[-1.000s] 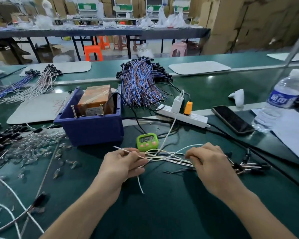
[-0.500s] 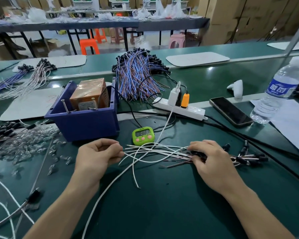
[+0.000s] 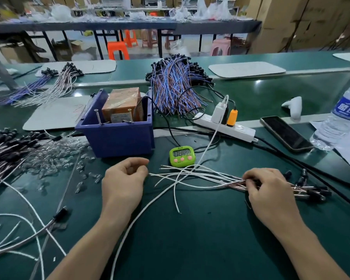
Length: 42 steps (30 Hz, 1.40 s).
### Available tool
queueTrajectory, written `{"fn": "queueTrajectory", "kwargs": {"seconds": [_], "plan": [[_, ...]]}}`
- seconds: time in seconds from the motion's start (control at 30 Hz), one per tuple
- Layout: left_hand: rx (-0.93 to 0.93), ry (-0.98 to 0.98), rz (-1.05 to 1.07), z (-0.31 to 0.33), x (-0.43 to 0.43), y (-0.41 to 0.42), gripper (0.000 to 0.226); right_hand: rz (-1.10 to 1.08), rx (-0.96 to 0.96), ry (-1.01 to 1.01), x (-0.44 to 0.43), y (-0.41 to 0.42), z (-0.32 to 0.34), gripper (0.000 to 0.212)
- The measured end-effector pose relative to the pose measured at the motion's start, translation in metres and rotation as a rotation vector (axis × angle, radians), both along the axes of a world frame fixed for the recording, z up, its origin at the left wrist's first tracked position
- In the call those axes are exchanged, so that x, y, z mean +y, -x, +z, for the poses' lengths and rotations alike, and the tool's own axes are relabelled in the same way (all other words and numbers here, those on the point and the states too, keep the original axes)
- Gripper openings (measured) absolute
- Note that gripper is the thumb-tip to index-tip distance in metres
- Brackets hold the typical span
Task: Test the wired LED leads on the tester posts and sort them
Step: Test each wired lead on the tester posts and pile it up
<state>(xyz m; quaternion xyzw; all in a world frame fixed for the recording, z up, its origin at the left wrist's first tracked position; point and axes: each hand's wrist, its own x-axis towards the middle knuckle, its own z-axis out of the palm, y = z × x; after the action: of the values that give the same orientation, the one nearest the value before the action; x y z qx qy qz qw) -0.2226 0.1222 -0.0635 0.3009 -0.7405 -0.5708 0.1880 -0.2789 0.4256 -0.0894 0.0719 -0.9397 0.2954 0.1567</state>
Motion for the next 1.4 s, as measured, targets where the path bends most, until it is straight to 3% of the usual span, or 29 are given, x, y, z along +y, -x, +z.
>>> {"fn": "queueTrajectory", "kwargs": {"seconds": [0.13, 0.37, 0.47, 0.6, 0.77, 0.87, 1.0, 1.1, 1.27, 1.4], "plan": [[0.159, -0.244, 0.045, 0.020, -0.019, -0.003, 0.031, -0.011, 0.051, -0.038, -0.014, -0.007, 0.008, 0.022], [0.352, -0.316, 0.247, 0.067, -0.079, -0.032, 0.030, 0.319, 0.171, 0.097, -0.135, -0.031, 0.045, 0.028], [0.319, -0.090, 0.358, 0.074, -0.115, -0.056, 0.029, 0.452, 0.202, 0.113, -0.198, -0.044, 0.065, 0.024], [-0.150, 0.522, 0.470, 0.066, -0.165, -0.094, 0.012, 0.704, 0.051, 0.126, -0.269, -0.059, 0.087, 0.023], [-0.369, 0.896, 0.421, 0.045, -0.230, -0.122, 0.051, 0.940, -0.257, -0.048, -0.351, -0.073, 0.089, 0.031], [-0.548, 0.845, 0.310, 0.028, -0.263, -0.130, 0.062, 0.982, -0.330, -0.212, -0.395, -0.078, 0.078, 0.033], [-0.618, 0.801, 0.181, 0.003, -0.270, -0.130, 0.073, 0.935, -0.383, -0.298, -0.440, -0.077, 0.063, 0.029], [-0.504, 0.870, 0.268, -0.012, -0.265, -0.130, 0.068, 0.838, -0.297, -0.235, -0.466, -0.068, 0.058, 0.026], [-0.270, 0.832, 0.413, -0.012, -0.257, -0.130, 0.026, 0.927, -0.153, -0.209, -0.500, -0.055, 0.062, 0.059], [-0.190, 0.786, 0.501, -0.010, -0.254, -0.131, 0.024, 1.006, -0.144, -0.205, -0.516, -0.048, 0.058, 0.045]]}}
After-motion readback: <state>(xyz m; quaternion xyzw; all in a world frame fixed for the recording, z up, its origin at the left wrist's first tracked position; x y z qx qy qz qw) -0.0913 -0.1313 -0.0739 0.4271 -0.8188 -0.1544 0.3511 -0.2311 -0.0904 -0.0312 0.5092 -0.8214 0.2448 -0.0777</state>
